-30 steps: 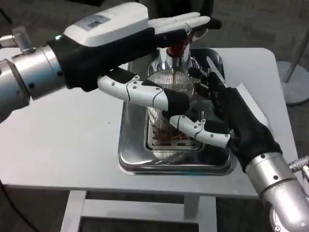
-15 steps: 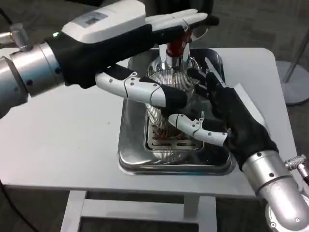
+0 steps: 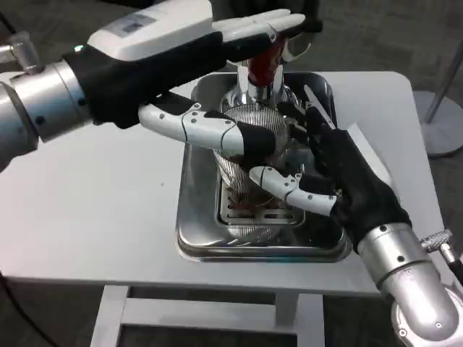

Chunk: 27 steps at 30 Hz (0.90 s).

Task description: Grasp the cup under the faucet to collect the drink, then remove the cup.

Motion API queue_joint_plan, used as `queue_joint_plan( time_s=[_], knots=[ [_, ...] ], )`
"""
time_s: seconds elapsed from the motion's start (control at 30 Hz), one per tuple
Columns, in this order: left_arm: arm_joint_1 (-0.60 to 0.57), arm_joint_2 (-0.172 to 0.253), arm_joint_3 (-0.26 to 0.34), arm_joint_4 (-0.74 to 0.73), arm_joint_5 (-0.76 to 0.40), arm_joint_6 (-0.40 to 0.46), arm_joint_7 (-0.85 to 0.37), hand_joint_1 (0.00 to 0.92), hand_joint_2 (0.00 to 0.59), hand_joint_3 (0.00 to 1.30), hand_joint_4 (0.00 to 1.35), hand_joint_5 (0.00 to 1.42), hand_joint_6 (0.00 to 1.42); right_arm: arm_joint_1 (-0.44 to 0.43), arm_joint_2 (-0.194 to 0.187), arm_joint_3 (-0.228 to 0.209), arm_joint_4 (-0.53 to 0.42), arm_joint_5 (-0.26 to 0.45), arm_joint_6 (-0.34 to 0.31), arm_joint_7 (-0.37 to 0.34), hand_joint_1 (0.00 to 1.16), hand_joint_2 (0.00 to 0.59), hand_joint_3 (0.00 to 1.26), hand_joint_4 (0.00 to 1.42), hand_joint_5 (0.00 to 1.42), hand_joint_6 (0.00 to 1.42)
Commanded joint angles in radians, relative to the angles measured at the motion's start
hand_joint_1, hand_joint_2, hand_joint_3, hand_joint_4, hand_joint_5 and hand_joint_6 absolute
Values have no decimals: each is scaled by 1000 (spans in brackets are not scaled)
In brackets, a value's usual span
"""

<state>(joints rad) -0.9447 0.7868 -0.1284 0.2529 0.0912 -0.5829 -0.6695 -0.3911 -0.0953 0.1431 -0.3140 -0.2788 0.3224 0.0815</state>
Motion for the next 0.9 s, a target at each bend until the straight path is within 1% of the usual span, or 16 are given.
queue_joint_plan(
  time_s=[0.03,0.63,0.9],
  knots=[
    [65,36,-42,45,69,25,-67,0,83,69,0,62,215,-6,5,5,4,4,-21,-5,778,255,15,99,173,339],
    [60,32,-48,57,76,17,-65,0,83,69,0,60,218,-3,4,-5,-2,-3,-25,-26,775,256,25,97,173,331],
    [56,34,-54,51,94,6,-59,0,84,75,0,60,210,-2,-1,-18,-2,2,-31,-26,775,258,25,97,171,326]
  ],
)
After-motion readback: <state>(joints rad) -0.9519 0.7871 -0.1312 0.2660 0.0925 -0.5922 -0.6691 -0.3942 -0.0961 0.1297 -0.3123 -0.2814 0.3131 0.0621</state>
